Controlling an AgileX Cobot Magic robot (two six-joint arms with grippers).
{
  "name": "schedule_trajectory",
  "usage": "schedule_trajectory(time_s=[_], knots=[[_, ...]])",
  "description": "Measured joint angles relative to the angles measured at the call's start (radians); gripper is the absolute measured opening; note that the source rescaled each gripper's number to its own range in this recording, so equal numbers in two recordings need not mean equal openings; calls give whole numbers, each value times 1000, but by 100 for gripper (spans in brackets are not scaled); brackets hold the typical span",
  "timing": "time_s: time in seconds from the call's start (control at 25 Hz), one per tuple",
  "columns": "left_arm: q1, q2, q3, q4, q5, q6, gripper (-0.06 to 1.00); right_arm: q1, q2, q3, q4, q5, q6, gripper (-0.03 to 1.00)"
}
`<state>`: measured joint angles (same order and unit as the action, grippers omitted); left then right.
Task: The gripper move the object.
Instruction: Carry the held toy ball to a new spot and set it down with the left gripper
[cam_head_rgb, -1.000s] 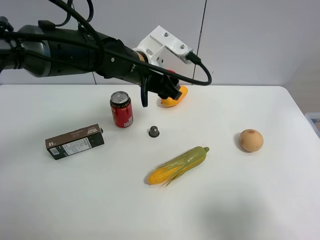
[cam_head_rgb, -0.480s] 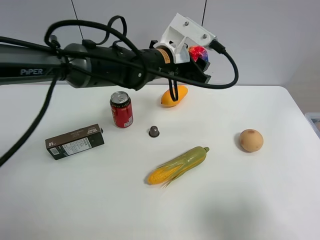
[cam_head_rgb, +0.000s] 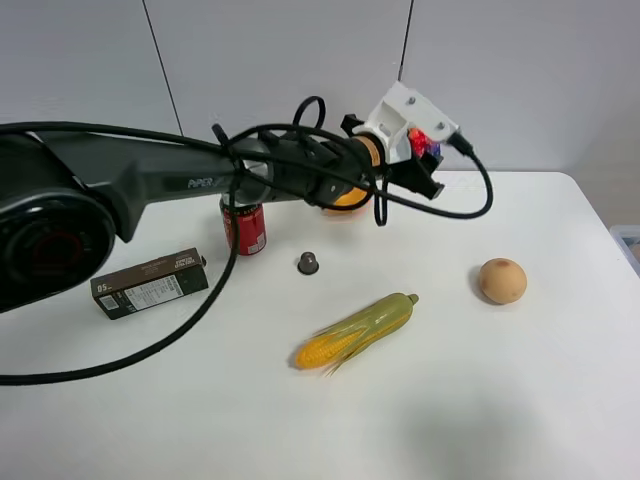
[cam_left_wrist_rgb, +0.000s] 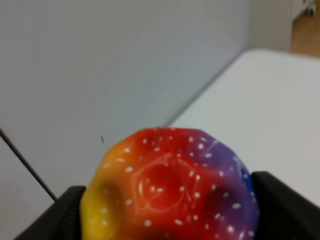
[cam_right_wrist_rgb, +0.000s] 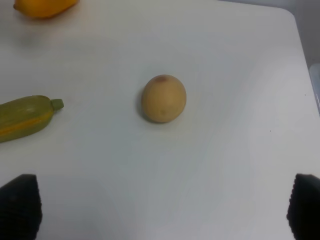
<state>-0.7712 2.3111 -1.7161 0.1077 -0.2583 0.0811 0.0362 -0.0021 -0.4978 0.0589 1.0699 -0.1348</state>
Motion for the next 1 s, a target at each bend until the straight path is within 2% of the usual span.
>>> schedule_trajectory(time_s=[0.16,0.48,1.0], knots=[[0,74,0,55,-6,-19,4,0,0,0,0,0,0,100],[0,160,0,63,-53,-132,4,0,0,0,0,0,0,100],[0,215,-1,88,-26,-163,4,0,0,0,0,0,0,100]])
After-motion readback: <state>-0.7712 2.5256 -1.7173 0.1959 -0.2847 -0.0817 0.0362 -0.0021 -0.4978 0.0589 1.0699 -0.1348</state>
